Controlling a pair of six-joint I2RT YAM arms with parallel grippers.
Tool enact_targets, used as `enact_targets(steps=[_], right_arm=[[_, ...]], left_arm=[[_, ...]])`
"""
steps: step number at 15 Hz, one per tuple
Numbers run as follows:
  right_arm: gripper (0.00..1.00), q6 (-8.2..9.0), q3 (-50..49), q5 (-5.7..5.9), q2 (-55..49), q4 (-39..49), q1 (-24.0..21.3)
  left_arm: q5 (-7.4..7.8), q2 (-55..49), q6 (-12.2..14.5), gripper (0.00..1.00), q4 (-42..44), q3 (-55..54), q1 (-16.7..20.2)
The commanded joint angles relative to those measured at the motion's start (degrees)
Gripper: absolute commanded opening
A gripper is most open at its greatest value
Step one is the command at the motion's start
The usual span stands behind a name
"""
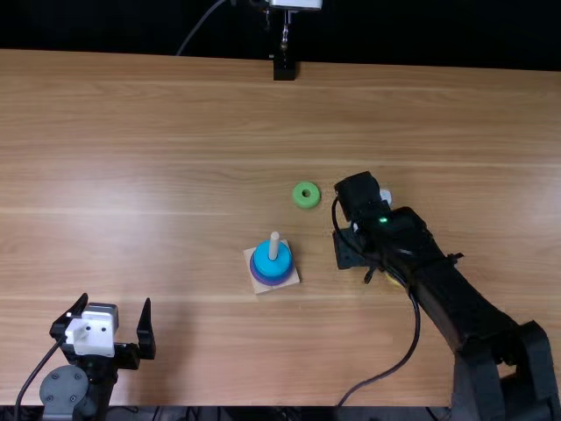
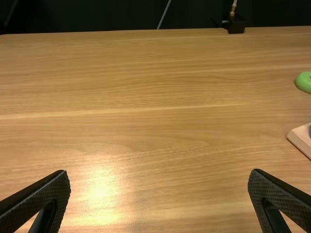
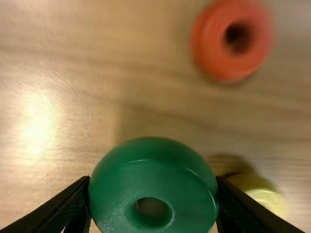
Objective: Build the Hanoi tower: stack the rings onto the peg from bottom to top in this color order: purple, dark blue, light blue, dark green, light green, yellow, orange.
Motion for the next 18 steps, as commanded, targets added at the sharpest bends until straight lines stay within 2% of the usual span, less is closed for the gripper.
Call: enact_targets(steps=[1,2,3,5,6,8,10,11,15,18], right_arm=[[0.0,-2.58,5.1,2.78,-4.4,0.3,0.5],[0.0,-2.58,7.3,1.93,-5.1,-0.2,0.9],[0.0,-2.48,9.6,0.03,-6.1,-3.6,1.6],[0.0,-1.95,15.3,-5.03,-6.9,-13.6,3.3],[0.0,-1.84,18.3,-6.61,-6.9,-19.1,3.7],[0.0,-1.63,25.4,-9.04,-6.7,-29.2,4.7],[0.0,-1.63,32.0,-13.68,-6.2,-34.4,5.2],[0.0,-1.84,34.4,-14.1,-6.2,-34.8,5.6],[0.0,-2.06,37.7,-14.1,-4.0,-34.8,12.2],[0.0,-2.06,41.6,-14.1,-0.6,-34.9,14.8]], left_arm=[[0.28,-0.7,-0.3,1.0,-4.4,-6.4,-0.5],[0.38,-0.7,-0.3,1.0,-4.4,-6.4,-0.5],[0.28,-0.7,-0.3,1.0,-4.4,-6.4,-0.5],[0.28,-0.7,-0.3,1.0,-4.4,-6.4,-0.5],[0.28,-0.7,-0.3,1.0,-4.4,-6.4,-0.5],[0.28,-0.7,-0.3,1.0,-4.4,-6.4,-0.5],[0.28,-0.7,-0.4,1.0,-4.4,-6.4,-0.5],[0.38,-0.7,-0.3,1.0,-4.4,-6.4,-0.5],[0.38,-0.7,-0.3,1.0,-4.4,-6.4,-0.5],[0.28,-0.7,-0.3,1.0,-4.4,-6.4,-0.5]])
